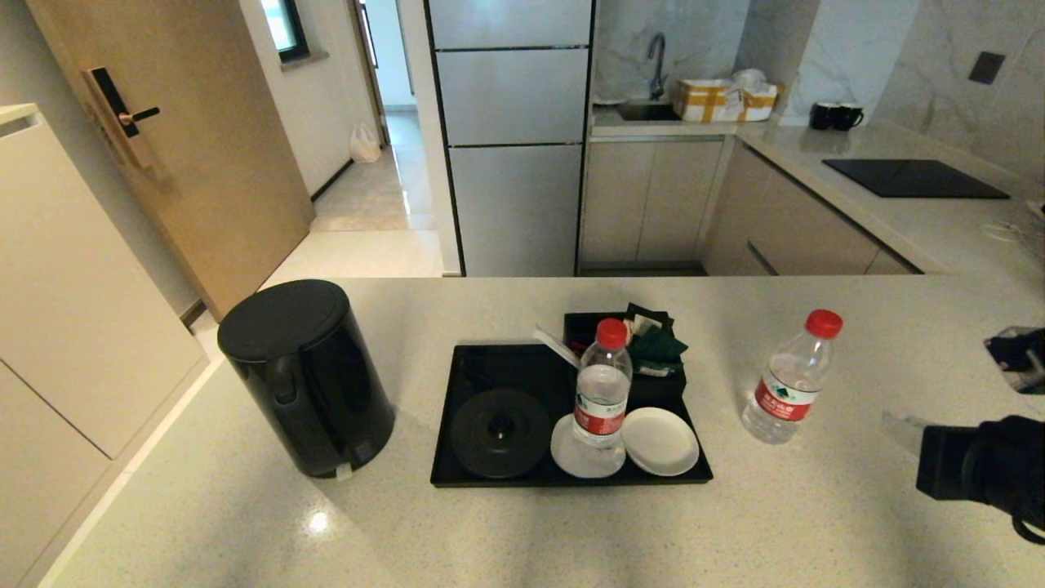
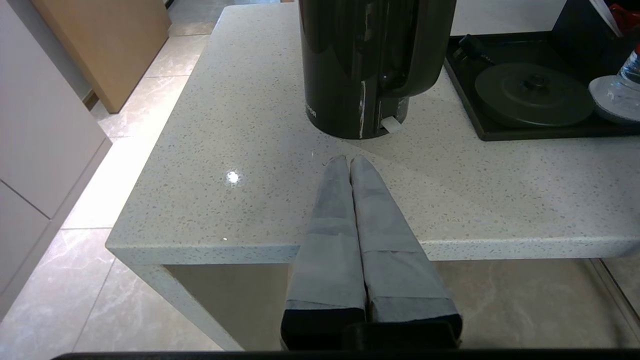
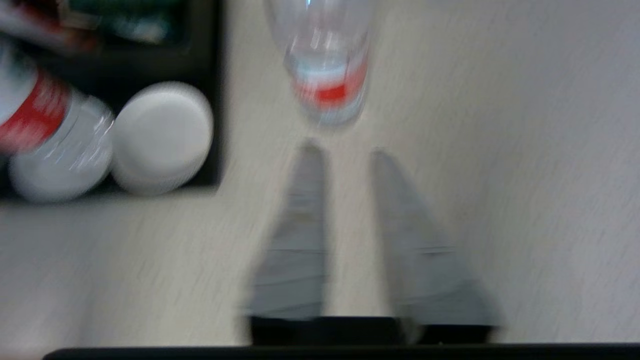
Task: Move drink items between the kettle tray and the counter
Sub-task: Return the bottled water to its original position
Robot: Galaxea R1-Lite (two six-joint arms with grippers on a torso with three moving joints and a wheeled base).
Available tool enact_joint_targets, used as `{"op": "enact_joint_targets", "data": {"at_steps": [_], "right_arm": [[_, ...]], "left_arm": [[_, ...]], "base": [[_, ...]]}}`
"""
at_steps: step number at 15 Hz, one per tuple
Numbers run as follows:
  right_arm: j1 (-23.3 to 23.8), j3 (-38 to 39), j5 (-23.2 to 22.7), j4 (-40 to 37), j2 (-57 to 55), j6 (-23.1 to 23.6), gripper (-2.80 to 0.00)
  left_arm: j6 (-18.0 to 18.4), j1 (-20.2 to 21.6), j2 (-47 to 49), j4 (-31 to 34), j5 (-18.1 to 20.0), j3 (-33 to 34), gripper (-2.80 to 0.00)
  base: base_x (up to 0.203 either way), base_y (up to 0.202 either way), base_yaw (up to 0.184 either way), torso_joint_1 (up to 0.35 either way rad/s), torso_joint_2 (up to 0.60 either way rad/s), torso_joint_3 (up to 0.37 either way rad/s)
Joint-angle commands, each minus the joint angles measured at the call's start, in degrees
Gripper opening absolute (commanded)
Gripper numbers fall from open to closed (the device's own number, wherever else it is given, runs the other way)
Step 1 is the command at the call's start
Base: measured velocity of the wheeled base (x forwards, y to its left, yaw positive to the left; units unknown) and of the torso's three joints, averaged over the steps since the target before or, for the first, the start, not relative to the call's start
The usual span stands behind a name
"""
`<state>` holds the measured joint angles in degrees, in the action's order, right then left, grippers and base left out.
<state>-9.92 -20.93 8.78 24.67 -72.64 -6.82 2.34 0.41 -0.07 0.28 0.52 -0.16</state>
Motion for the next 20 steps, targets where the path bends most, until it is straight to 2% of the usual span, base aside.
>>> {"op": "enact_joint_targets", "data": {"at_steps": [1,2,6,9,12,13,16,20], "right_arm": [[0.0,-1.5,0.6,0.5,-5.2,0.7,0.00],[0.0,-1.0,0.6,1.2,-5.9,1.1,0.00],[-0.1,2.1,-0.4,13.5,-13.4,3.2,0.00],[0.0,5.9,-2.4,29.8,-22.4,3.7,0.00],[0.0,8.5,-2.6,52.2,-35.3,4.0,0.00],[0.1,9.0,-2.4,57.5,-39.2,4.5,0.00],[0.1,7.6,1.9,63.0,-43.2,7.5,0.00],[1.0,3.7,2.4,63.0,-46.2,7.1,0.00]], "left_arm": [[-0.1,0.0,0.1,0.0,0.0,0.0,-2.80],[-0.1,0.0,0.1,0.0,0.0,0.0,-2.80],[-0.4,0.0,0.1,0.0,0.0,0.0,-2.80],[-0.4,0.0,0.1,0.0,0.0,0.0,-2.80],[-0.4,0.0,0.1,0.2,0.0,-0.1,-2.80],[-0.4,0.0,0.1,0.4,0.0,-0.2,-2.80],[-0.3,0.0,0.1,0.6,-0.1,-0.2,-2.80],[-0.5,0.0,0.1,0.3,0.0,-0.1,-2.80]], "base": [[0.000,0.000,0.000,0.000,0.00,0.000],[0.000,0.000,0.000,0.000,0.00,0.000],[0.000,0.000,0.000,0.000,0.00,0.000],[0.000,0.000,0.000,0.000,0.00,0.000],[0.000,0.000,0.000,0.000,0.00,0.000],[0.000,0.000,0.000,0.000,0.00,0.000],[0.000,0.000,0.000,0.000,0.00,0.000],[0.000,0.000,0.000,0.000,0.00,0.000]]}}
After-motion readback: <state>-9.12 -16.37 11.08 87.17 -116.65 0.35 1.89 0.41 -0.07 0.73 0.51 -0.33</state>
